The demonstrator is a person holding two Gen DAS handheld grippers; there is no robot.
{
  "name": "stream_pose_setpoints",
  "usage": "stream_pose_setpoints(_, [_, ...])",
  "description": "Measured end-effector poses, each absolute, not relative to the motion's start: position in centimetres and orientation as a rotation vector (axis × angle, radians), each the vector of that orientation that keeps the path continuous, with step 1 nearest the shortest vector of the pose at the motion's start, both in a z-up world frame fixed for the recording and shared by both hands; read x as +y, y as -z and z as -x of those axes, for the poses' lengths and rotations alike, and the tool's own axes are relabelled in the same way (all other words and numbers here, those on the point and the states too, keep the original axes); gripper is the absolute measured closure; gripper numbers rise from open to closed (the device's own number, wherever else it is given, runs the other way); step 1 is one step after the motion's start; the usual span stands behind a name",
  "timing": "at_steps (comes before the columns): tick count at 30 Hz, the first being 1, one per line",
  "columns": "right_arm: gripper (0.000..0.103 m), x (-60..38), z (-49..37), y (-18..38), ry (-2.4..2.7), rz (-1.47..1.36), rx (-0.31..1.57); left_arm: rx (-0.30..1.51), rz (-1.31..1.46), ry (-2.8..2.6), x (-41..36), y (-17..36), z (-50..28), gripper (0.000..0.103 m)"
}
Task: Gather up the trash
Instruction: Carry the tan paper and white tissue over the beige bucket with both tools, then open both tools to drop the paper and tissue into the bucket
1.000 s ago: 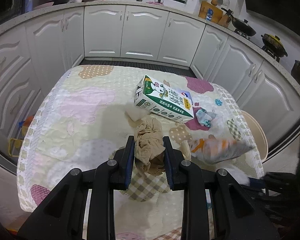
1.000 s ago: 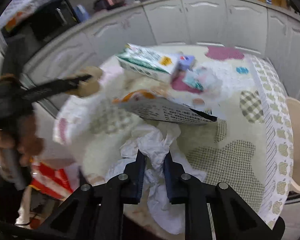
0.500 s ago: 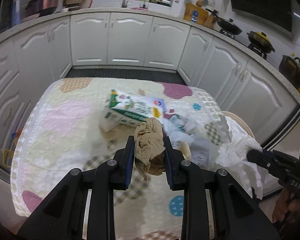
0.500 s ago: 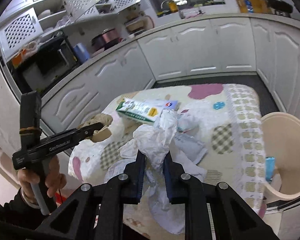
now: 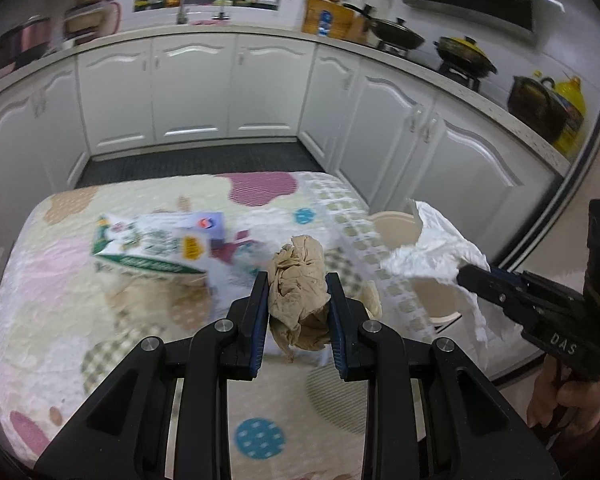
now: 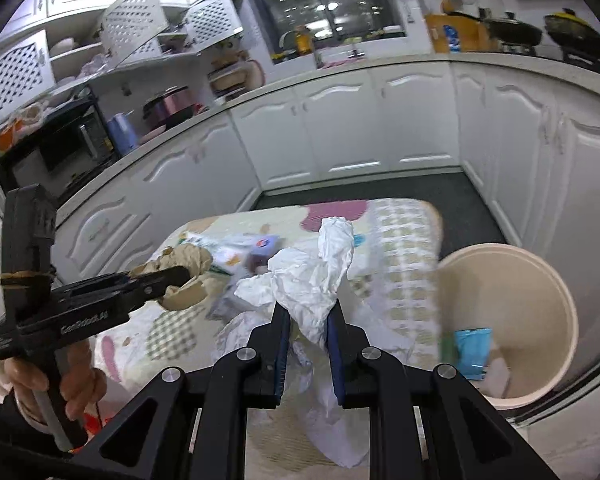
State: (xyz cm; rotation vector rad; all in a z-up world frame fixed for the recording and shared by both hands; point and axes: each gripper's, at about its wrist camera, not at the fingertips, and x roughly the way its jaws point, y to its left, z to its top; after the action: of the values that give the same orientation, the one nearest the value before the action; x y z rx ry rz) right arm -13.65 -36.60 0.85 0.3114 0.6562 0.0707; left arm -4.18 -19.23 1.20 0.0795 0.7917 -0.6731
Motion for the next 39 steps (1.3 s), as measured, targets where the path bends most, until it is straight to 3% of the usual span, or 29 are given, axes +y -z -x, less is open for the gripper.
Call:
stream_pose_setpoints(19, [0.086, -47.8, 14.7, 2.0, 0.208, -0.397, 0.68, 0.802, -0.206, 0.8, -33.5, 0.8, 4.3, 0.079])
stream_pose_setpoints(34, [0.086, -52.3, 14.6, 5.9, 0.304, -0.463, 0.735, 0.847, -0.192, 0.84, -39.7, 3.8, 3.3, 0.077])
stream_pose_setpoints(37, [0.082, -53.2, 14.7, 6.5, 0.344, -0.467, 0.741, 0.858, -0.186, 0.837, -40.7, 4.6, 3.1, 0.06])
stream_pose_setpoints(39, [0.065, -53.7, 14.6, 6.9, 0.366, -0.469, 0.751, 0.884, -0.183, 0.845, -41.3, 5.2, 3.1, 0.045])
